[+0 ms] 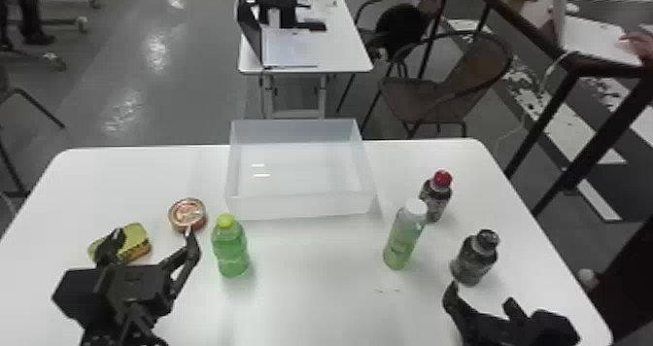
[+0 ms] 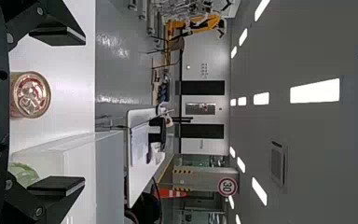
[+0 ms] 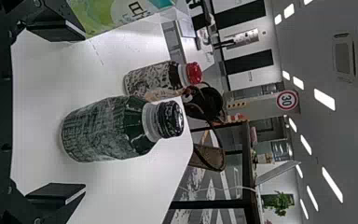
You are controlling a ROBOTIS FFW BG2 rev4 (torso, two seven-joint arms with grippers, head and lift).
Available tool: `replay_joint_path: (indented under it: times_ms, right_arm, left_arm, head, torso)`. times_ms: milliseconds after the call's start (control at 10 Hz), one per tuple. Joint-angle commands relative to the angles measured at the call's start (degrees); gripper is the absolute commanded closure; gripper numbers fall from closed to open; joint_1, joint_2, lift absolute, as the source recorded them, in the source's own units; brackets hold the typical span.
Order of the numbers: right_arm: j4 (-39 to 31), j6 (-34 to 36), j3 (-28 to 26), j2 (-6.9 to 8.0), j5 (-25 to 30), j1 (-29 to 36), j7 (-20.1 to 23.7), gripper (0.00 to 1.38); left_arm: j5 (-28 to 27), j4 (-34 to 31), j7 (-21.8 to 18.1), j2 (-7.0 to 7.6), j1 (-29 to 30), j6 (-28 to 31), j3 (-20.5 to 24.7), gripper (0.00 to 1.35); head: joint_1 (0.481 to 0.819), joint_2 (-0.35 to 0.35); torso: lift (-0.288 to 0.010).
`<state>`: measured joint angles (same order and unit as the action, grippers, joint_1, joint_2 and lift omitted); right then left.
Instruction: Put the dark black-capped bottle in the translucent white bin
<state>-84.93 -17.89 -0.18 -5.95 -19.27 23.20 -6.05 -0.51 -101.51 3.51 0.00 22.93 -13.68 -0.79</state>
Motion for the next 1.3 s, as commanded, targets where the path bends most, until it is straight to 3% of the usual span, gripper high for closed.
replay_joint_path:
  times_ms: [0,400,900,1000,1100,1200]
  right_arm:
    - [3.63,-0.13,-0.08,-0.90,-0.15,-2.99,-0.02,0.15]
    - [12.42,-0.04,-0.08,-3.98,1.87,-10.46,1.21,0.15]
    - [20.68,1.19,-0.52,-5.38,3.71,-19.07,8.07,0.18]
    - [20.86,1.54,-0.61,-5.30,4.24,-19.51,8.16,0.33]
    - [20.15,2.24,-0.96,-5.30,4.51,-18.98,8.07,0.72]
    - [19.01,3.56,-1.49,-5.21,4.77,-18.11,7.98,0.78]
  left_arm:
    - [0.07,0.00,0.00,-0.15,0.01,-0.03,0.00,0.23]
    - [0.33,0.18,0.00,-0.15,0.10,-0.47,0.18,0.23]
    - [0.69,0.18,0.00,-0.15,0.62,-1.70,1.05,0.23]
    - [0.60,0.26,-0.08,-0.15,0.53,-1.70,1.05,0.23]
    - [0.60,0.35,-0.08,-0.15,0.53,-1.70,1.05,0.23]
    - [0.60,0.44,-0.08,-0.15,0.53,-1.79,1.05,0.23]
  head:
    - [0.695,-0.100]
    - [0.695,-0.126]
    - [0.695,-0.120]
    - [0.695,-0.118]
    - [0.695,-0.118]
    - [0.695,-0.118]
  torso:
    - [-0.038]
    - [-0.038]
    - [-0.038]
    - [-0.038]
    - [-0.038]
    - [-0.038]
